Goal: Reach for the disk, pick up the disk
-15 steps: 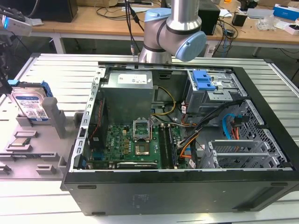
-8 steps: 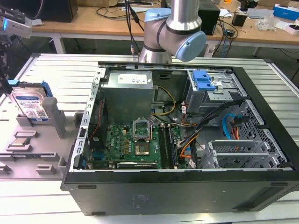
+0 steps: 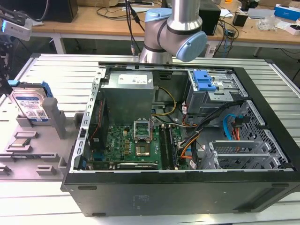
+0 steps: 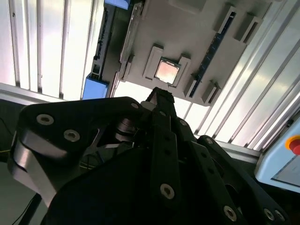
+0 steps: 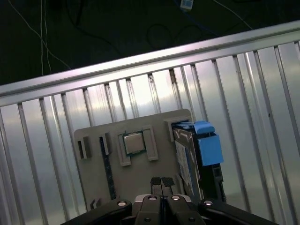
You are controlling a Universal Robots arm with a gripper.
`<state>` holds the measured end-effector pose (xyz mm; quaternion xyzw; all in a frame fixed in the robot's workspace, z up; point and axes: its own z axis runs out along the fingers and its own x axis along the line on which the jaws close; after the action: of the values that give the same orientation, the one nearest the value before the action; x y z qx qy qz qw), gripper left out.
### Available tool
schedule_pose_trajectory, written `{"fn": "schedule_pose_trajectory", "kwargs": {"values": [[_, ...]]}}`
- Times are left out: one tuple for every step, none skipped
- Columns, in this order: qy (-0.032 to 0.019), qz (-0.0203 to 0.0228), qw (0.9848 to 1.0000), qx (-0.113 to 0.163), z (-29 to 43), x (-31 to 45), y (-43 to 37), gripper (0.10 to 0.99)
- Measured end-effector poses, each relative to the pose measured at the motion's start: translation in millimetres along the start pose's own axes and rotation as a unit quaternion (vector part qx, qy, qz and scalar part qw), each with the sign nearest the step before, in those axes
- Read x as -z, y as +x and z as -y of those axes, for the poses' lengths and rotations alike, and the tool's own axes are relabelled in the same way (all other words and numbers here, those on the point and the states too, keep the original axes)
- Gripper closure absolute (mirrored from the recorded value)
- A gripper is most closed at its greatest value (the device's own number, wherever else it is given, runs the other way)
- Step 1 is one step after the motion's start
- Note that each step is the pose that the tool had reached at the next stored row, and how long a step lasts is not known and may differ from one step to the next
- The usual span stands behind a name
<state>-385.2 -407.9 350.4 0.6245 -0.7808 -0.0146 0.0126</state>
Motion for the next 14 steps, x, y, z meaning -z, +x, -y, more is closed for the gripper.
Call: {"fn": "schedule_pose_trajectory", "kwargs": {"values": [[0.0000,0.0000,1.0000,0.000,0.0,0.0,0.0,0.980],[0.0000,0.0000,1.0000,0.000,0.0,0.0,0.0,0.980],[0.0000,0.0000,1.0000,0.000,0.0,0.0,0.0,0.980],[0.0000,0.0000,1.0000,0.000,0.0,0.0,0.0,0.980],[0.0000,0.0000,1.0000,0.000,0.0,0.0,0.0,0.980],[0.0000,0.0000,1.0000,0.000,0.0,0.0,0.0,0.980],[0.0000,0.0000,1.0000,0.000,0.0,0.0,0.0,0.973],[0.0000,0.0000,1.0000,0.000,0.0,0.0,0.0,0.918],[0.0000,0.0000,1.0000,-0.001,0.0,0.0,0.0,0.918],[0.0000,0.0000,1.0000,-0.001,0.0,0.0,0.0,0.788],[0.0000,0.0000,1.0000,-0.001,0.0,0.0,0.0,0.729],[0.0000,0.0000,1.0000,-0.001,0.0,0.0,0.0,0.667],[0.0000,0.0000,1.0000,-0.001,0.0,0.0,0.0,0.667],[0.0000,0.0000,1.0000,-0.001,0.0,0.0,0.0,0.604]]}}
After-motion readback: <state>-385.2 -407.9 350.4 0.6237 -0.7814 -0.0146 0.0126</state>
